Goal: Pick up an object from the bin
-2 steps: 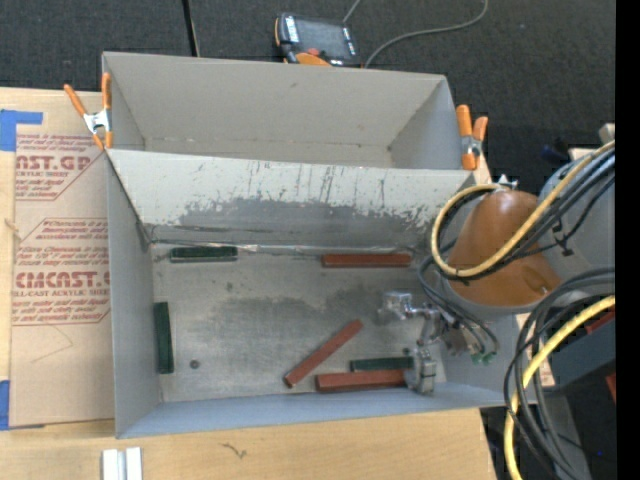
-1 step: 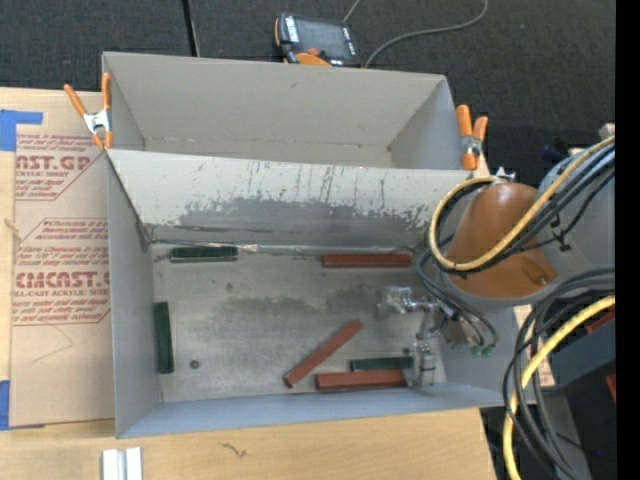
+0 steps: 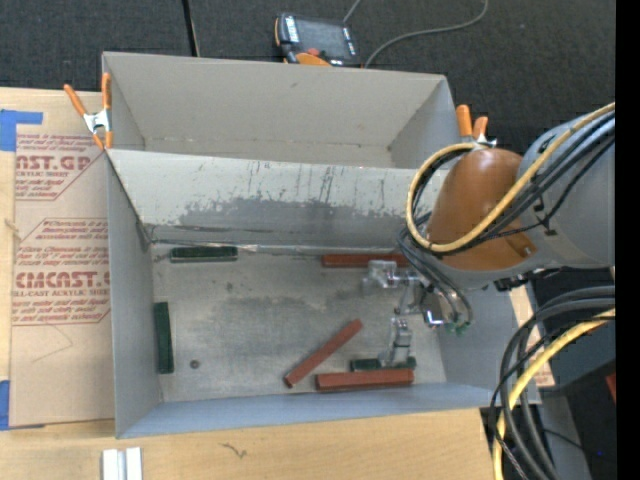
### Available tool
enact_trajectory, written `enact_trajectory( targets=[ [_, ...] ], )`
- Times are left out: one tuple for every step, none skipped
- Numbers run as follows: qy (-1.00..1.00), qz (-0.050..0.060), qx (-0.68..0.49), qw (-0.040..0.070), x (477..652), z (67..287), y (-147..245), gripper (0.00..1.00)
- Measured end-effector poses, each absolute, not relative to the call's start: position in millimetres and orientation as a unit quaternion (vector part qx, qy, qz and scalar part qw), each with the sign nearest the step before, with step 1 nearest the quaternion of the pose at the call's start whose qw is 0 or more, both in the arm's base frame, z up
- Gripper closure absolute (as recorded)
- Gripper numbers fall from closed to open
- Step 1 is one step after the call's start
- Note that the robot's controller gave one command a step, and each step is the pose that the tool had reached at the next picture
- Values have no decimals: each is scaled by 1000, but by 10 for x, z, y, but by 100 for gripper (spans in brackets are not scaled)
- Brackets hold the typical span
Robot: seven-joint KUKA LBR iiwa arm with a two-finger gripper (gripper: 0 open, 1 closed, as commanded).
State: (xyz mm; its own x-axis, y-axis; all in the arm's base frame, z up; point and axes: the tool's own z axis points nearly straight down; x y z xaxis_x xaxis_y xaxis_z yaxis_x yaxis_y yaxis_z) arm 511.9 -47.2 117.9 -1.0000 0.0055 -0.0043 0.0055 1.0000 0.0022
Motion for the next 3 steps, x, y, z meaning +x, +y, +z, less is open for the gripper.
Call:
enact_trajectory(
  targets=[
    [1000,1,-19,-2,5003,688,-23,0],
    [1000,0,-17,0,5020,719,-50,100],
    [1000,1,-1,5,5228,2084,115,100]
  ],
)
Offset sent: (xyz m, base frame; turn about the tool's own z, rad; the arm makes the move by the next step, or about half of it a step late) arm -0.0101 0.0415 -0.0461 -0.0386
